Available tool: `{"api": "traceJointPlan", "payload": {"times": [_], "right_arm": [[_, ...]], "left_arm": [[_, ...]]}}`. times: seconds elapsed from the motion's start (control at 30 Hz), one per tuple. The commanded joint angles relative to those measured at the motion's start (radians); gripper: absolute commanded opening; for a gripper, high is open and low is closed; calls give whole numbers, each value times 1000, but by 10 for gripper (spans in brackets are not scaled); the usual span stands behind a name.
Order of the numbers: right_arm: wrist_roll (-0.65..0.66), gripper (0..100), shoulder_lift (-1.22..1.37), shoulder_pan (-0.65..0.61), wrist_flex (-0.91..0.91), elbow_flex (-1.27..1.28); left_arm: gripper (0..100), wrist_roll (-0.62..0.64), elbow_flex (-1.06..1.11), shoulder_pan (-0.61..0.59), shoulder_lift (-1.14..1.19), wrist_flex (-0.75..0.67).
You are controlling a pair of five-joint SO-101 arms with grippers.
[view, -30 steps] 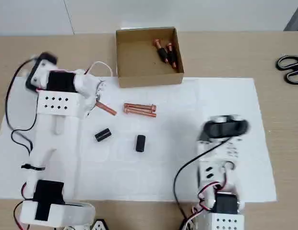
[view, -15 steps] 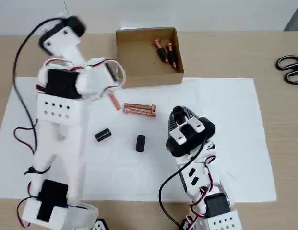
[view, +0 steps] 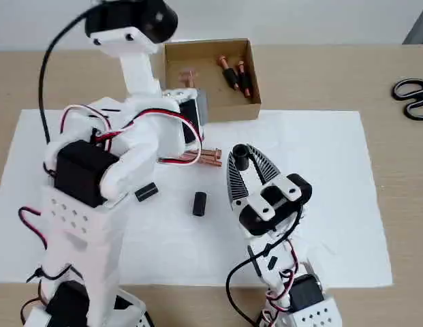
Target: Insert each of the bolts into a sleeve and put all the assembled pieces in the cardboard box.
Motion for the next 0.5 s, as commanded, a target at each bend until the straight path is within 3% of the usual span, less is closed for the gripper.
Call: {"api": "traceJointPlan", "payload": {"times": [0.0, 0.2, 0.33, 0.47], "right_arm": [[-8, 8, -21, -4, -102, 5], [-5, 8, -13, -4, -154, 5], [-5, 8, -19, -4, -154, 5], [-5, 8, -13, -4, -153, 5]], "left_arm": [[7, -5, 30, 17, -55, -60], [6, -11, 188, 143, -210, -94], [6, -20, 334, 140, -336, -212], [6, -117, 532, 124, -453, -410]]}}
